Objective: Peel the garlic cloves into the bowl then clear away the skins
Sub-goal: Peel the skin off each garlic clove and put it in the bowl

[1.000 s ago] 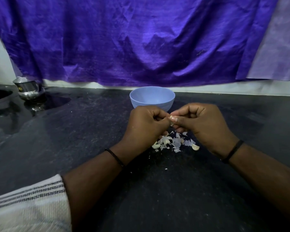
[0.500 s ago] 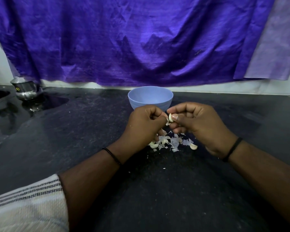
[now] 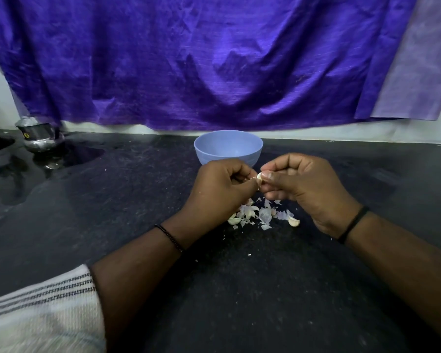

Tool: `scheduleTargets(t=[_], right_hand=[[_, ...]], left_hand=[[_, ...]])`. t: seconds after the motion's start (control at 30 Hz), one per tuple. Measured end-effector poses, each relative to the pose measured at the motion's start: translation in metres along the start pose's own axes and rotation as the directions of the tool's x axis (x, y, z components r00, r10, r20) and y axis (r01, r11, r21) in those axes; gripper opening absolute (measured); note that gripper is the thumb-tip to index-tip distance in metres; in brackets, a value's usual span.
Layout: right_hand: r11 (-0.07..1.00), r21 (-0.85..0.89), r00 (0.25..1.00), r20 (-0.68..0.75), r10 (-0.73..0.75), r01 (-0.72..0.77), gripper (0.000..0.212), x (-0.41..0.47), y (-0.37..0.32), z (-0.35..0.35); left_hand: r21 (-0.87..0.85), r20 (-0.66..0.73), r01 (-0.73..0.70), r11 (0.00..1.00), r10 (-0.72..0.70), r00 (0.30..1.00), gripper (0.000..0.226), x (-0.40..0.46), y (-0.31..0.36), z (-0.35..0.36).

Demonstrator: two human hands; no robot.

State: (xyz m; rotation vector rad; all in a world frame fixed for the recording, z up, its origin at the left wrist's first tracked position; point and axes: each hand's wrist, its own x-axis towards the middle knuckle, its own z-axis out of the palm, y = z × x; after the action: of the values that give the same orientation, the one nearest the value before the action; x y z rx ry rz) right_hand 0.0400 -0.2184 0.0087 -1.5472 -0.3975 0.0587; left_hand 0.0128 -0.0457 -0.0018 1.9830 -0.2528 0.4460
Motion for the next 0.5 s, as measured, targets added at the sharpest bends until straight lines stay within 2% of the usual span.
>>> scheduleTargets(t=[0.5], right_hand=[[0.957, -0.244, 0.988, 0.034, -0.154, 0.157, 0.011, 0.0036, 0.0051, -0.0010]], left_hand=[[0.031, -0.007, 0.052, 0.998, -0.052, 0.999, 0.011, -0.0008, 0.0011, -0.0010]])
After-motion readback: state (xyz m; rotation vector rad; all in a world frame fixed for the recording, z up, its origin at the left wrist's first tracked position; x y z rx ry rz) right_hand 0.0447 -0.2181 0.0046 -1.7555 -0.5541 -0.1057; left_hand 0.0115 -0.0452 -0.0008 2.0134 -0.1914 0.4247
